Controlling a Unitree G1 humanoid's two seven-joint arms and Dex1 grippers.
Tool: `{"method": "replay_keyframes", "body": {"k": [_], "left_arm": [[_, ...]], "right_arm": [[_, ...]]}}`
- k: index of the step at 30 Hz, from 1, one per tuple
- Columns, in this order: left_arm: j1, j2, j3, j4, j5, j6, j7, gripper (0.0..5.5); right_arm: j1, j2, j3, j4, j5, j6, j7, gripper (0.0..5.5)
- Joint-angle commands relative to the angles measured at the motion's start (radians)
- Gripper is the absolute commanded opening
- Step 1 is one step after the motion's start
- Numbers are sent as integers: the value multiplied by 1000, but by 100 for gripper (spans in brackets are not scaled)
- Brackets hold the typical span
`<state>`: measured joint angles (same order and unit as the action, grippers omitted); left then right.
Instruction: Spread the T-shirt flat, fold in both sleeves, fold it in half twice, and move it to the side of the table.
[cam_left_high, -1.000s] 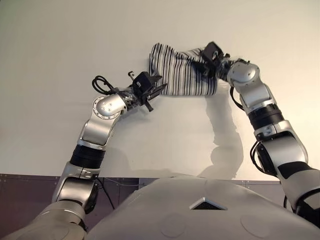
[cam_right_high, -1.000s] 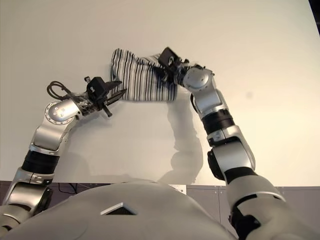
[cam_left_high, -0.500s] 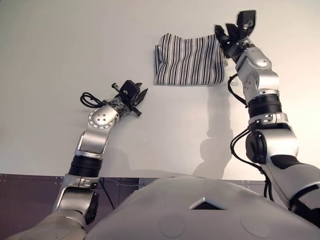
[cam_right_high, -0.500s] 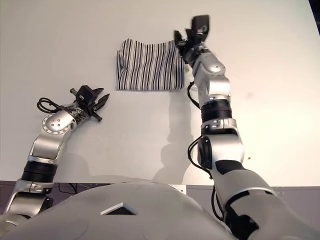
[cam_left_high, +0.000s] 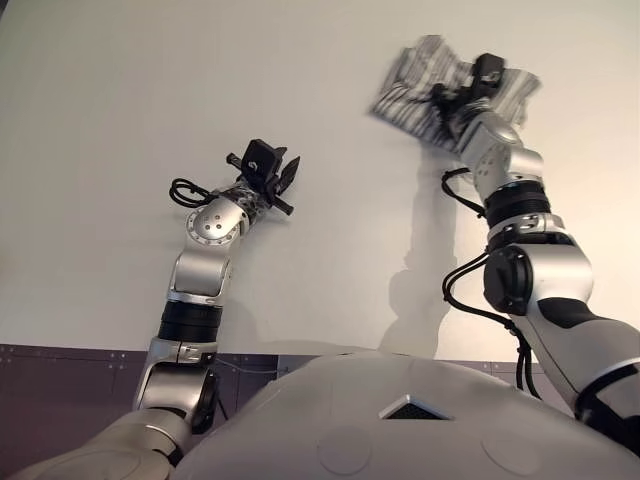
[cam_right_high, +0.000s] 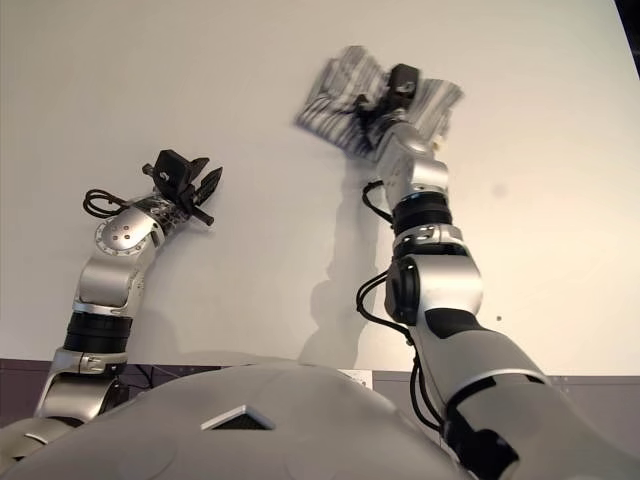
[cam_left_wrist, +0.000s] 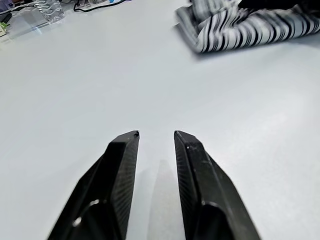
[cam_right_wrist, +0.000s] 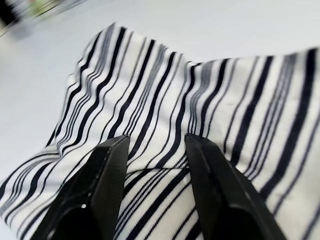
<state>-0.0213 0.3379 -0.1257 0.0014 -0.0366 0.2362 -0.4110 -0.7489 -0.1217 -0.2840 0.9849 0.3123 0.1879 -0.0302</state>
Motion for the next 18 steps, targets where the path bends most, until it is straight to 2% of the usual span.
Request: {"method": "replay_keyframes", "body": {"k": [1, 3, 6, 12, 15, 18], "left_arm": [[-32, -95, 48, -38, -47, 5, 74, 129], [-51, -159, 90, -43, -78, -10, 138, 129], [-89, -255, 157, -40, -126, -21, 245, 129], [-166, -336, 153, -123, -100, -26, 356, 129], [-243, -339, 171, -156, -50, -31, 436, 129], [-390, -332, 204, -56, 9, -35, 535, 129]], "right_arm": [[54, -212, -269, 186, 117, -109, -367, 204], [48, -239, -282, 202, 130, -104, -279, 204], [11, -256, -240, 213, 88, -134, -159, 204], [-48, -294, -115, 21, -38, -305, -58, 204], [13, -169, 15, -212, -105, -261, -55, 204], [122, 86, 277, -536, -223, -191, -114, 204]]}}
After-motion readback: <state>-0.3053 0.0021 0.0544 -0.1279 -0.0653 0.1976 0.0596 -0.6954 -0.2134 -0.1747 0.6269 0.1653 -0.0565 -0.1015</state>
